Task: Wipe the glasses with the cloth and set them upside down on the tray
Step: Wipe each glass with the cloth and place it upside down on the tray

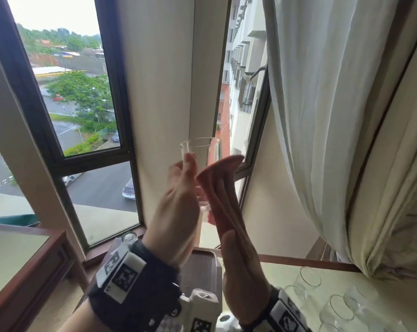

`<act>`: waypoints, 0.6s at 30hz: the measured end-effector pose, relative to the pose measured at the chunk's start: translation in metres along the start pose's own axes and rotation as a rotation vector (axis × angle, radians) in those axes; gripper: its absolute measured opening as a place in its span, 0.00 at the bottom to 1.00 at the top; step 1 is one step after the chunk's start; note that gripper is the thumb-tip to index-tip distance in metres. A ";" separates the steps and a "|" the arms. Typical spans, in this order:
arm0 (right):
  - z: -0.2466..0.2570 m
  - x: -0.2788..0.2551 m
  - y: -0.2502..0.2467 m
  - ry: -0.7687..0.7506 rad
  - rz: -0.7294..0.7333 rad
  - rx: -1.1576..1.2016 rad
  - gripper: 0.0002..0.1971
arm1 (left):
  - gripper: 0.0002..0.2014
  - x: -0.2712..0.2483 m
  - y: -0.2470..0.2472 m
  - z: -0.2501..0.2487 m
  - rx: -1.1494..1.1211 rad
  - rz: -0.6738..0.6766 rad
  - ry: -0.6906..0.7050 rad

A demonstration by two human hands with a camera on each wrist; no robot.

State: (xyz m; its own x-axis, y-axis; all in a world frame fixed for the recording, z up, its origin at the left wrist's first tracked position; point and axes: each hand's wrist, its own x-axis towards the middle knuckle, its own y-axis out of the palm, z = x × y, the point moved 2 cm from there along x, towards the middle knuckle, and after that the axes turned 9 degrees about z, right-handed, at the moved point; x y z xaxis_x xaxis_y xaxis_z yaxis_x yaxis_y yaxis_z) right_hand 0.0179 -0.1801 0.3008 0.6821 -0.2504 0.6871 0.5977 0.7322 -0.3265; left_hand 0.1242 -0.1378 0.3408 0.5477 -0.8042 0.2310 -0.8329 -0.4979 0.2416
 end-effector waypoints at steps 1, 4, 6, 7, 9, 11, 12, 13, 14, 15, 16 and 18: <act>-0.006 -0.006 0.003 0.067 -0.033 0.096 0.27 | 0.24 0.000 -0.003 -0.001 -0.018 -0.005 0.000; -0.024 -0.014 -0.001 0.380 -0.138 0.242 0.29 | 0.23 -0.008 0.001 -0.004 -0.036 0.067 0.031; -0.031 -0.008 -0.011 0.508 -0.147 0.278 0.43 | 0.23 -0.014 0.008 0.001 -0.028 0.146 0.049; -0.030 -0.001 -0.019 0.498 -0.133 0.251 0.44 | 0.24 -0.017 0.012 0.005 0.006 0.171 0.049; -0.023 0.012 -0.032 0.384 -0.135 0.116 0.39 | 0.25 -0.020 0.016 0.015 0.090 0.178 0.047; -0.010 0.018 -0.034 0.306 -0.078 0.040 0.37 | 0.26 -0.020 0.014 0.022 0.115 0.140 0.033; -0.004 0.020 -0.030 0.298 -0.051 0.035 0.38 | 0.27 -0.019 0.014 0.023 0.105 0.131 0.019; 0.003 0.021 -0.026 0.252 -0.017 0.031 0.37 | 0.28 -0.016 0.013 0.022 0.090 0.113 -0.001; 0.009 0.022 -0.020 0.178 0.018 -0.015 0.36 | 0.27 -0.013 0.011 0.018 0.079 0.082 -0.021; 0.011 0.020 -0.012 0.118 0.048 -0.032 0.34 | 0.26 -0.010 0.007 0.012 0.064 0.051 -0.024; 0.008 0.012 -0.004 0.089 0.072 -0.061 0.34 | 0.25 -0.006 0.003 0.006 0.035 0.027 -0.023; 0.004 0.001 0.002 0.070 0.099 0.000 0.34 | 0.33 -0.002 -0.003 -0.005 -0.063 -0.008 -0.029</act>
State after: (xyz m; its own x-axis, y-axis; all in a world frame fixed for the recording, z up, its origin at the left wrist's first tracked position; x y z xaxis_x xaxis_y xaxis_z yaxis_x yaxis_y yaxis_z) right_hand 0.0182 -0.1761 0.3032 0.7655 -0.2206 0.6045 0.5259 0.7558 -0.3901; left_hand 0.1260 -0.1332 0.3444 0.5512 -0.8096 0.2018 -0.8213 -0.4839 0.3022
